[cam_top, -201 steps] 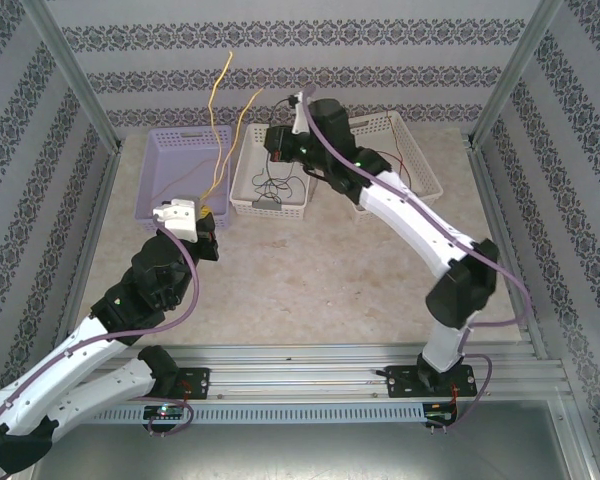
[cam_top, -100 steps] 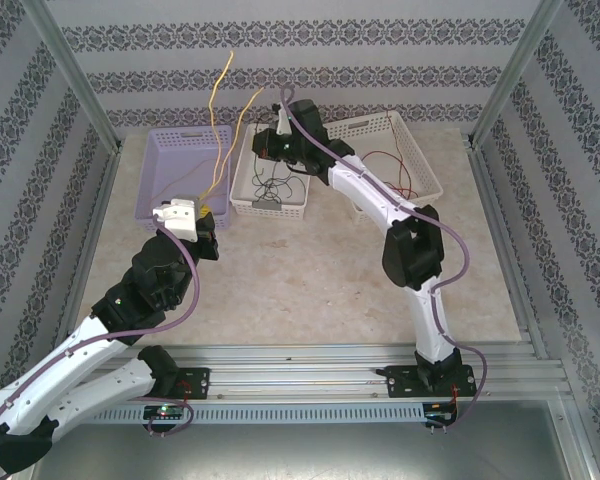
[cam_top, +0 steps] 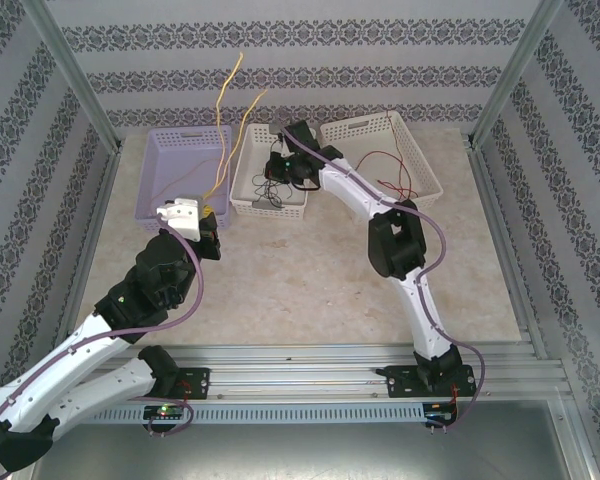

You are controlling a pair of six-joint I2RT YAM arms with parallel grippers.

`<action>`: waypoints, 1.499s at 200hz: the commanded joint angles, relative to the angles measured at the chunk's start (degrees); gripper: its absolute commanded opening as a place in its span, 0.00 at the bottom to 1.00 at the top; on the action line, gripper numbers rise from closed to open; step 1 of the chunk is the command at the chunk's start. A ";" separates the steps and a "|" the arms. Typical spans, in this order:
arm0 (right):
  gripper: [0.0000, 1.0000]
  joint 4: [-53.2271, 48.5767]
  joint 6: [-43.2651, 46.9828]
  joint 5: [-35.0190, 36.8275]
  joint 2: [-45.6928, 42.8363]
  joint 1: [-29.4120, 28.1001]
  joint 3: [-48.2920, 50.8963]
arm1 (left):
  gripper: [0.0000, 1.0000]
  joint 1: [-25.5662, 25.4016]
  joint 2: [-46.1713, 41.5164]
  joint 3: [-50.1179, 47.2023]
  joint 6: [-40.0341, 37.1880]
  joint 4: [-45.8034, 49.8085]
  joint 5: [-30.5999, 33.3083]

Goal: Untangle the cables

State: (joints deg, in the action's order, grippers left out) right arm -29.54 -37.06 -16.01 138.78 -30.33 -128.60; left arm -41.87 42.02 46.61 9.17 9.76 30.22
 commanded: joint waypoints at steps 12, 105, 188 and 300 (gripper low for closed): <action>0.00 -11.47 1.78 1.57 6.41 0.78 -12.40 | 0.00 0.82 -0.02 0.06 -1.26 -2.44 -0.03; 0.09 -16.71 0.96 1.78 14.75 1.92 -22.77 | 0.00 0.82 0.35 -0.07 -1.52 -2.41 0.32; 0.34 -20.14 4.21 2.61 13.85 2.89 -22.33 | 0.00 0.82 1.05 -0.08 -1.61 -2.47 0.19; 0.44 -23.00 6.19 13.99 6.41 5.80 -11.51 | 0.00 0.81 1.41 0.06 -1.61 -2.38 -0.27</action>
State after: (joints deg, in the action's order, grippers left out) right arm -51.37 -31.51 -6.07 150.23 -25.50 -142.17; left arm -41.87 43.46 46.61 8.93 9.76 30.20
